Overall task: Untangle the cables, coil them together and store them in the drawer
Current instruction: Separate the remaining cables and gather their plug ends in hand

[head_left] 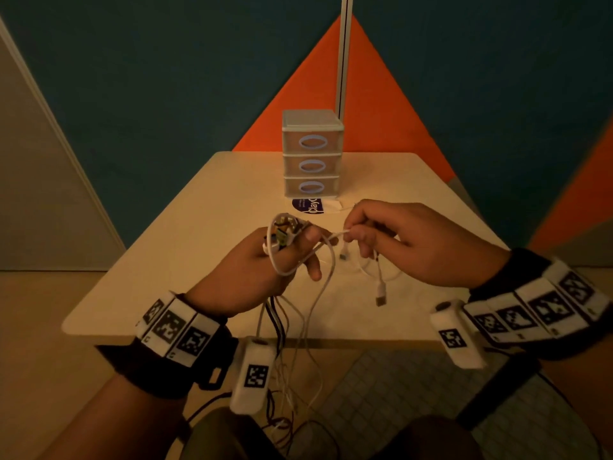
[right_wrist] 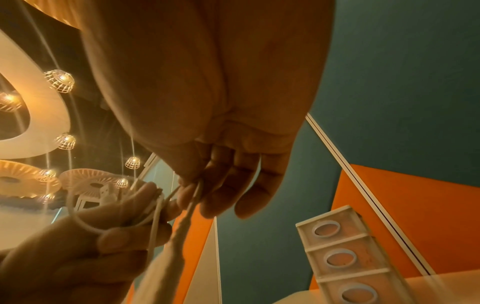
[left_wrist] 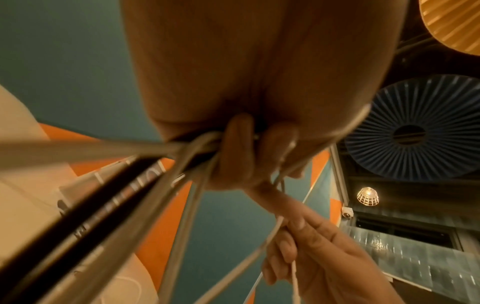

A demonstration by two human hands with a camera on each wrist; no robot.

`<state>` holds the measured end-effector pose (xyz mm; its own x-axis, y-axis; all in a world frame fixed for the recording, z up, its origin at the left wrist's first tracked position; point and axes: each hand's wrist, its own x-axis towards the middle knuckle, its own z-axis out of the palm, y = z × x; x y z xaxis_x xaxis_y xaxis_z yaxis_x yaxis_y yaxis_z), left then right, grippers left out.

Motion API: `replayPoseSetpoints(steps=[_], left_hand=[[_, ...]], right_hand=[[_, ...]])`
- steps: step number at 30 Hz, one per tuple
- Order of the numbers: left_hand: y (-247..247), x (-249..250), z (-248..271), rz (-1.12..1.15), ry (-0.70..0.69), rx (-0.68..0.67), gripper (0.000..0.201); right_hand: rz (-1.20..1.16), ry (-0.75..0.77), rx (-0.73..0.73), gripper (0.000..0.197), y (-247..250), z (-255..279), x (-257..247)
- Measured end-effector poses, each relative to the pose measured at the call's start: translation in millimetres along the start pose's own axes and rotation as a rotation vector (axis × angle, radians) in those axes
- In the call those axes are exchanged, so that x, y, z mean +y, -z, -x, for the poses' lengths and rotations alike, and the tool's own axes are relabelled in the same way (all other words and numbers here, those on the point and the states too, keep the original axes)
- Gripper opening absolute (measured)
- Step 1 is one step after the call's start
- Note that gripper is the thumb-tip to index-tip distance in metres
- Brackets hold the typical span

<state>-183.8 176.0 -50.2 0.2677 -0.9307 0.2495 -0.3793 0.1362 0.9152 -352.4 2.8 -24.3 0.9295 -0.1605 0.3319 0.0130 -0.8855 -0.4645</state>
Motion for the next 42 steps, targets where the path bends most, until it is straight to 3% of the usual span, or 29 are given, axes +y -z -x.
replayPoseSetpoints(steps=[11, 15, 19, 22, 25, 29, 31, 36, 39, 42], left_hand=[[0, -5, -2, 0.074, 0.008, 0.296, 0.029], [-4, -3, -4, 0.004, -0.057, 0.296, 0.026], [-10, 0, -9, -0.057, -0.059, 0.247, 0.025], [-11, 2, -13, -0.122, -0.093, 0.206, 0.021], [-6, -2, -16, -0.23, -0.105, 0.215, 0.015], [-5, -8, -15, -0.187, -0.133, 0.274, 0.014], [-8, -10, -15, -0.167, -0.14, 0.255, 0.011], [-13, -9, -15, -0.137, -0.094, 0.237, 0.016], [-9, -11, -13, -0.206, 0.042, 0.218, 0.025], [-7, -14, -10, -0.277, 0.06, 0.118, 0.036]], right_hand=[[-0.042, -0.126, 0.017, 0.014, 7, 15, 16], [-0.028, -0.118, -0.006, 0.014, 0, 16, 16], [0.046, -0.052, 0.131, 0.014, -7, 4, 11], [0.015, -0.038, 0.087, 0.012, -17, -6, 6], [-0.144, -0.118, 0.021, 0.011, -26, -9, 4], [-0.538, -0.224, -0.091, 0.017, -31, -5, -1], [-0.605, -0.24, -0.098, 0.015, -35, -4, -3], [-0.566, -0.259, 0.033, 0.01, -41, -7, 1], [-0.694, -0.28, 0.157, 0.01, -36, -5, 6], [-0.879, -0.302, 0.292, 0.015, -34, -6, 9]])
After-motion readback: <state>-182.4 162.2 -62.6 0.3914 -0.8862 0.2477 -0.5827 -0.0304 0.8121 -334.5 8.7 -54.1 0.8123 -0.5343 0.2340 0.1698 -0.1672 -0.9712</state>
